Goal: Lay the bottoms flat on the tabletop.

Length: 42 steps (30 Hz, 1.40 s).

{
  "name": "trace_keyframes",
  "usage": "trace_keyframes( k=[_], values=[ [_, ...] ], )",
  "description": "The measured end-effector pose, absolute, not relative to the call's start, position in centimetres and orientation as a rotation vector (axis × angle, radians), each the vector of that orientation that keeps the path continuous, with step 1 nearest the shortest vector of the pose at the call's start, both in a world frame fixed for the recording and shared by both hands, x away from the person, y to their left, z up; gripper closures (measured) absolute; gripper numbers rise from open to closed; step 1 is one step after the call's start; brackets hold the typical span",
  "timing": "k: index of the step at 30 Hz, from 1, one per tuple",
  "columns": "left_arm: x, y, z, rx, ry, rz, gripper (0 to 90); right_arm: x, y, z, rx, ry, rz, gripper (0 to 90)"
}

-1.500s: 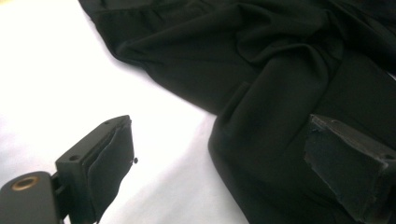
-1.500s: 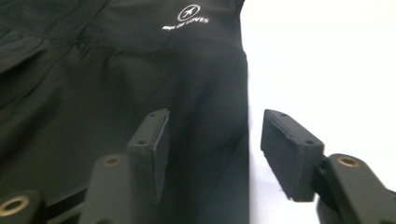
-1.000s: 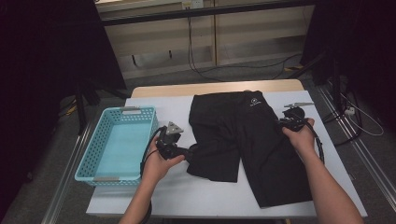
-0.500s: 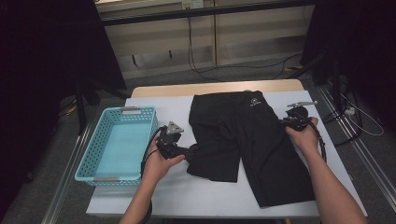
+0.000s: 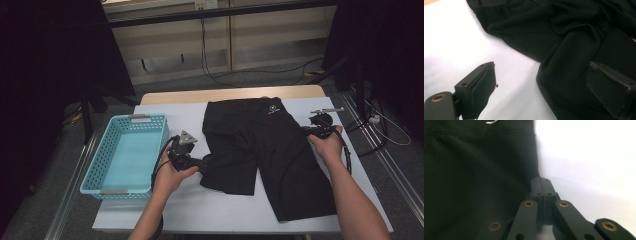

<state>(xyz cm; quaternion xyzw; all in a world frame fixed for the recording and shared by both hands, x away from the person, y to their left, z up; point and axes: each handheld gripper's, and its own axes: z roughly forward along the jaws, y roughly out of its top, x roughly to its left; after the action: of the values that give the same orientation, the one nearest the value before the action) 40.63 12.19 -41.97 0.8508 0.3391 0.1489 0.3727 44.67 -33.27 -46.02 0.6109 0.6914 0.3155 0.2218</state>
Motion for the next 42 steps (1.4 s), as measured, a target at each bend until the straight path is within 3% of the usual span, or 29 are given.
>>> trace_keyframes(
  k=[22,24,26,29,37,42],
  values=[
    [40.9,11.5,-41.9,2.182,0.852,0.386,9.7,43.2,-39.1,-45.9,1.807,1.776,0.826,90.0],
    [40.9,11.5,-41.9,2.184,0.850,0.385,9.7,43.1,-39.1,-45.9,1.818,1.759,0.827,83.1],
    [40.9,11.4,-41.9,2.183,0.848,0.380,9.7,43.0,-39.0,-45.9,1.857,1.759,0.880,65.8],
    [40.8,11.2,-41.8,2.183,0.840,0.378,9.7,42.4,-38.3,-45.4,1.829,1.804,0.850,59.1],
    [40.7,11.1,-41.3,2.174,0.823,0.373,9.7,37.3,-36.6,-45.1,1.836,1.877,0.858,61.0],
    [40.4,10.8,-41.2,2.172,0.810,0.374,9.7,33.4,-36.2,-45.1,1.827,1.910,0.870,71.9]
  ],
)
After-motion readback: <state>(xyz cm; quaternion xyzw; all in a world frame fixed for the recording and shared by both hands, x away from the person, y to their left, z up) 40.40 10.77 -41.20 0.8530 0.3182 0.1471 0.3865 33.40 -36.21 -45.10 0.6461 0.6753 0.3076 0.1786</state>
